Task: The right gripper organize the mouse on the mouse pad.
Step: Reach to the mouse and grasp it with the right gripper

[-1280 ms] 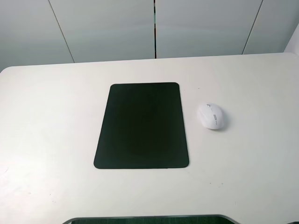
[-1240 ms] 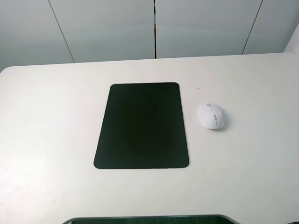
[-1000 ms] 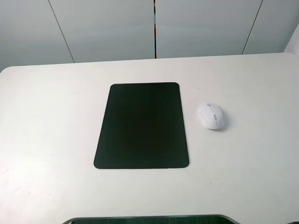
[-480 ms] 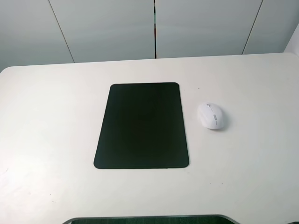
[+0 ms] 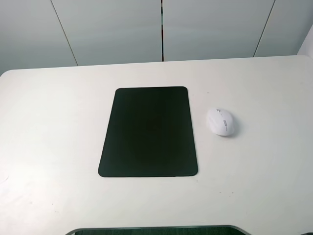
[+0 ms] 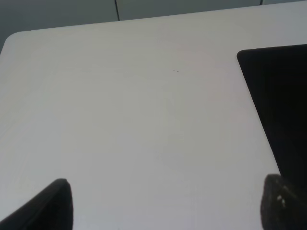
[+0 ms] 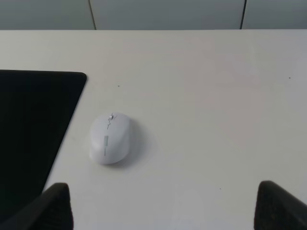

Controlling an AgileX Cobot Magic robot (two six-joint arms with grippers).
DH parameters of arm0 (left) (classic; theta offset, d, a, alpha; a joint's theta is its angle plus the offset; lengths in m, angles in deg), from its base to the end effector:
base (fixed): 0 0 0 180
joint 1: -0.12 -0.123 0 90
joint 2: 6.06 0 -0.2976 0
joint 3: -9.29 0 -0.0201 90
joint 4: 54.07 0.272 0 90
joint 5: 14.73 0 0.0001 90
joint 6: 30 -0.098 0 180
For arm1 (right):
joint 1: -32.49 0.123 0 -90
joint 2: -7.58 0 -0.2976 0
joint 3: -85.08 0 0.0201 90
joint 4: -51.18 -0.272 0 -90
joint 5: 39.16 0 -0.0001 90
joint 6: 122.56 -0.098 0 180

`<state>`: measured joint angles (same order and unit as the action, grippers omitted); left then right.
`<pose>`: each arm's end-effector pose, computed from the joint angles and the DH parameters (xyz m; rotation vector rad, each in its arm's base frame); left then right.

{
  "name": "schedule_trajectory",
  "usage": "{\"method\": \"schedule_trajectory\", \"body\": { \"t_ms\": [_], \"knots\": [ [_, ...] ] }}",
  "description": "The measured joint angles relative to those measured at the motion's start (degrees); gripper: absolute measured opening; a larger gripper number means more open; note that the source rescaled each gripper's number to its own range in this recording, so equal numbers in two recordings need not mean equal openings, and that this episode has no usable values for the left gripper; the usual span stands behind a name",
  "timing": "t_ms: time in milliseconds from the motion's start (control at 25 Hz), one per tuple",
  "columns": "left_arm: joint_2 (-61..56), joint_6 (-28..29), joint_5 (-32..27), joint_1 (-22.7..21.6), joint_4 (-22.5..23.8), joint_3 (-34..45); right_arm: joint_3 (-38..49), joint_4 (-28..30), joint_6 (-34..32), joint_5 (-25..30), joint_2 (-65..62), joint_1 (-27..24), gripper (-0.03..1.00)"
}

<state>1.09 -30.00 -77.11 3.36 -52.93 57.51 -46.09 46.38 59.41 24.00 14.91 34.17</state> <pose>0.0039 0.0015 0.2854 0.0566 2.0542 -0.0113 0.0046 0.0075 0.2813 -0.0724 2.0798 0.0978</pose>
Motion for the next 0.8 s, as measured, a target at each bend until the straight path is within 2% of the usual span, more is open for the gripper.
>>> {"method": "schedule_trajectory", "body": {
  "t_ms": [480,640,800],
  "knots": [
    [0.0,0.0,0.0,0.0,0.0,0.0,-0.4,-0.4,0.0,0.6,0.7,0.0,0.48],
    [0.0,0.0,0.0,0.0,0.0,0.0,-4.2,-0.4,0.0,3.3,8.5,0.0,0.48],
    [0.0,0.0,0.0,0.0,0.0,0.0,-10.4,-0.4,0.0,2.0,19.5,0.0,0.48]
  ]
}}
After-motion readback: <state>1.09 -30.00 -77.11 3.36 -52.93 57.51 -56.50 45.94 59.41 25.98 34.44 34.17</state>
